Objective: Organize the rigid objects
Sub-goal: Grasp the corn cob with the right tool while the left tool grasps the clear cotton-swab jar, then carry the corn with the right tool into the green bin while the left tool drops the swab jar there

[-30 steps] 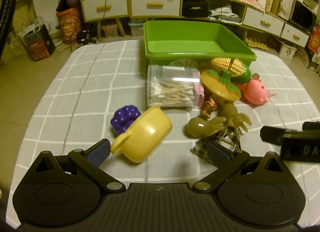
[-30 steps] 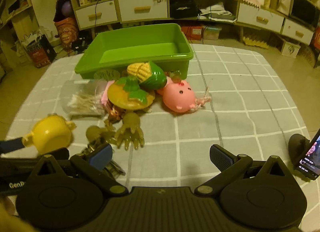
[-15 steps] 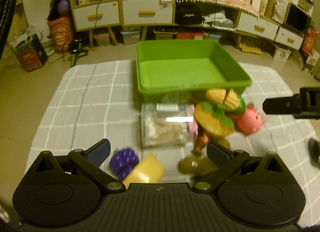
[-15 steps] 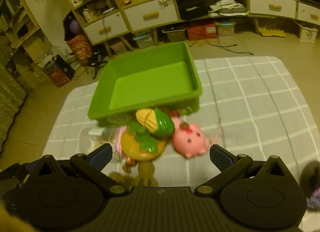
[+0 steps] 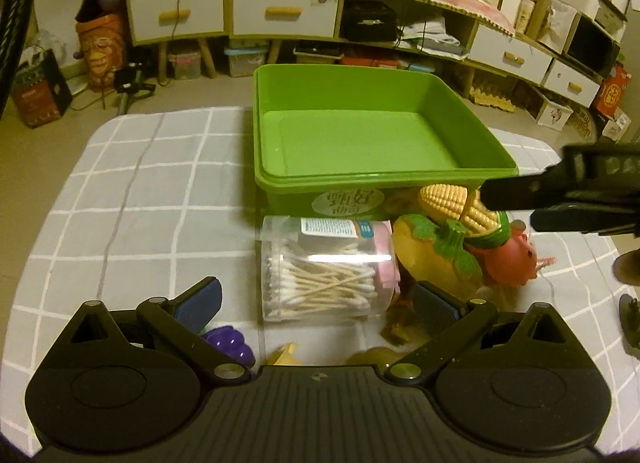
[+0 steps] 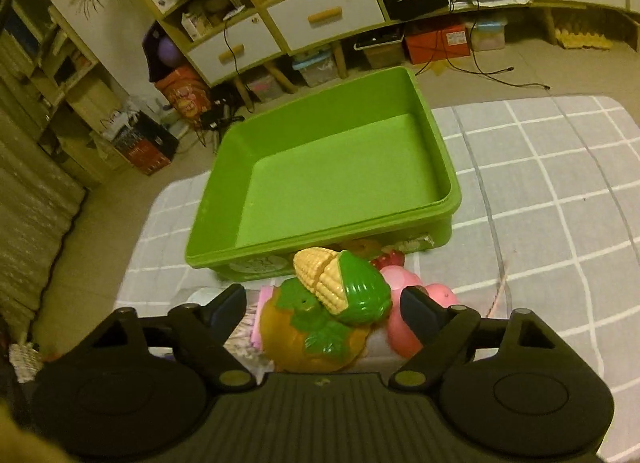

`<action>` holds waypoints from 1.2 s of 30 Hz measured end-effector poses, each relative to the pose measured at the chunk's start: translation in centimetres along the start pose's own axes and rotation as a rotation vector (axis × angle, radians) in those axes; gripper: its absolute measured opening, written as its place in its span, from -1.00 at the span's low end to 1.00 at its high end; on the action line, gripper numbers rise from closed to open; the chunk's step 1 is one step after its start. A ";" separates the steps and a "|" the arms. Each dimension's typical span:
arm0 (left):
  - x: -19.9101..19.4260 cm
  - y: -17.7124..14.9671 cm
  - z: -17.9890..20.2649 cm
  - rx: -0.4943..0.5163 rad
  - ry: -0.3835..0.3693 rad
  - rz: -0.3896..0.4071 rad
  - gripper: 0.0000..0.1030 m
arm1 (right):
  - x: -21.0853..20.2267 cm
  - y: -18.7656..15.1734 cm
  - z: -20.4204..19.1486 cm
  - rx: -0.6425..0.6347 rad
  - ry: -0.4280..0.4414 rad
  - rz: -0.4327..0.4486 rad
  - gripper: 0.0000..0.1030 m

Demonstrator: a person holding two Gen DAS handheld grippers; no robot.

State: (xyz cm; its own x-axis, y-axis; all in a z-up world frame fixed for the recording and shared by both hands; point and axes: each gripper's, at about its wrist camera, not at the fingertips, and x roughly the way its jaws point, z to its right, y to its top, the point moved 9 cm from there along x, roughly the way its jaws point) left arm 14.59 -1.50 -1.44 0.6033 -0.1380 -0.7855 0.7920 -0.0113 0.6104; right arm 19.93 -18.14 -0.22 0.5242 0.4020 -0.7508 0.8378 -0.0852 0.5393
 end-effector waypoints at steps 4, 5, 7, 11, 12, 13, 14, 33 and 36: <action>0.3 0.4 0.1 -0.012 -0.008 0.015 0.93 | 1.1 -0.3 0.0 -0.029 -0.046 -0.019 0.00; 0.5 0.4 0.2 -0.011 -0.006 0.020 0.92 | 1.3 -0.3 0.1 -0.034 -0.058 -0.023 -0.02; 0.7 0.5 0.3 -0.009 -0.002 0.018 0.89 | 1.6 -0.4 0.3 -0.039 -0.079 -0.028 -0.06; 1.3 0.3 0.5 -0.002 0.006 0.012 0.74 | 2.0 -0.4 0.9 -0.028 -0.090 -0.031 -0.19; 1.4 0.3 0.6 -0.002 0.006 0.012 0.72 | 2.0 -0.2 0.9 -0.027 -0.091 -0.028 -0.21; 1.5 0.3 0.6 -0.001 0.007 0.013 0.70 | 2.0 -0.2 1.0 -0.025 -0.093 -0.027 -0.25; 1.5 0.3 0.7 0.002 0.008 0.016 0.65 | 2.0 -0.2 1.0 -0.025 -0.096 -0.024 -0.28; 0.3 0.4 0.2 0.011 0.004 0.065 0.60 | 1.0 -0.1 0.6 -0.022 -0.093 0.000 -0.85; 0.2 0.6 0.1 0.008 0.003 0.066 0.60 | 0.8 0.0 0.4 -0.011 -0.077 -0.010 -0.92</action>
State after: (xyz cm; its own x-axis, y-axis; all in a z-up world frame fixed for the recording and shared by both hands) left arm 15.19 -1.65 -1.23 0.6544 -0.1356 -0.7439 0.7499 -0.0098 0.6615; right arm 20.39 -18.16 -0.97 0.5262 0.3310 -0.7833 0.8417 -0.0710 0.5353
